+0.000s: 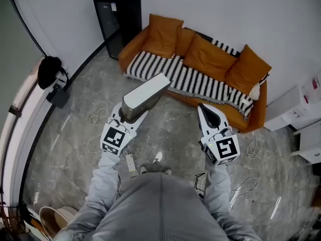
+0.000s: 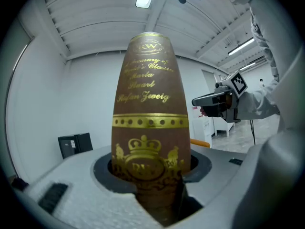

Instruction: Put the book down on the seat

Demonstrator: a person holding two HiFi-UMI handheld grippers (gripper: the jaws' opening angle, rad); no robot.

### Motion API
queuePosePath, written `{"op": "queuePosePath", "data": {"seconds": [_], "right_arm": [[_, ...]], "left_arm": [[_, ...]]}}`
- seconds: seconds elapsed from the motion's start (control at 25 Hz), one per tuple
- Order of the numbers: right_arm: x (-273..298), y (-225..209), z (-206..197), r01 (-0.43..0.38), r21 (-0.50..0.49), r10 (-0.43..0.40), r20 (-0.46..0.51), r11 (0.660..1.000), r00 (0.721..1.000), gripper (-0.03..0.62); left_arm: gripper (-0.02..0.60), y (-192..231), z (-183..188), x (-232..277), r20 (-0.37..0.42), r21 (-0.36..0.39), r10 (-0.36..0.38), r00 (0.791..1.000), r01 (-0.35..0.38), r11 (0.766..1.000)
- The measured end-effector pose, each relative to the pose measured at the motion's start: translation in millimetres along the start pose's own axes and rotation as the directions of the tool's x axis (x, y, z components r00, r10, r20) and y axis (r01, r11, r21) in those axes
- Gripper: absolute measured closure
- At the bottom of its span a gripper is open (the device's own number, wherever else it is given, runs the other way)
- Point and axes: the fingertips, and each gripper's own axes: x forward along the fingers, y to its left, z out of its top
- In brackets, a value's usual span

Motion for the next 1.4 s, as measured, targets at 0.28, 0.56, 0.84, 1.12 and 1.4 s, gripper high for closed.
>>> {"op": "queuePosePath", "data": {"seconds": [0.28,0.56,0.84,1.12,1.4], "right_arm": [[-11,-17,-8,0.022,0.012,-0.022,-0.017,1.0,1.0,0.566],[-28,-41,-19,0.041,0.027,-0.041,-0.021,0.999,0.999,0.566],[-36,-54,-28,-0.003,0.055,0.004,-0.015,0.998,1.0,0.566],[-23,-62,-33,-0.023,0.058,0.023,-0.003,0.998,1.0,0.566],[8,-82,-38,-0.009,0.06,0.01,-0.022,0.998,1.0,0.566]], "left_arm": [[0.339,-18,-2,7,-0.024,-0.005,0.003,1.0,-0.003,1.0],[0.339,-38,-3,13,-0.044,-0.012,0.026,0.999,-0.027,1.0],[0.339,-57,0,28,-0.056,-0.018,0.029,0.998,-0.03,0.999],[0.339,-50,0,45,-0.055,-0.026,0.034,0.998,-0.035,0.999],[0.339,-24,-12,75,-0.04,-0.059,0.028,0.999,-0.031,0.998]]}}
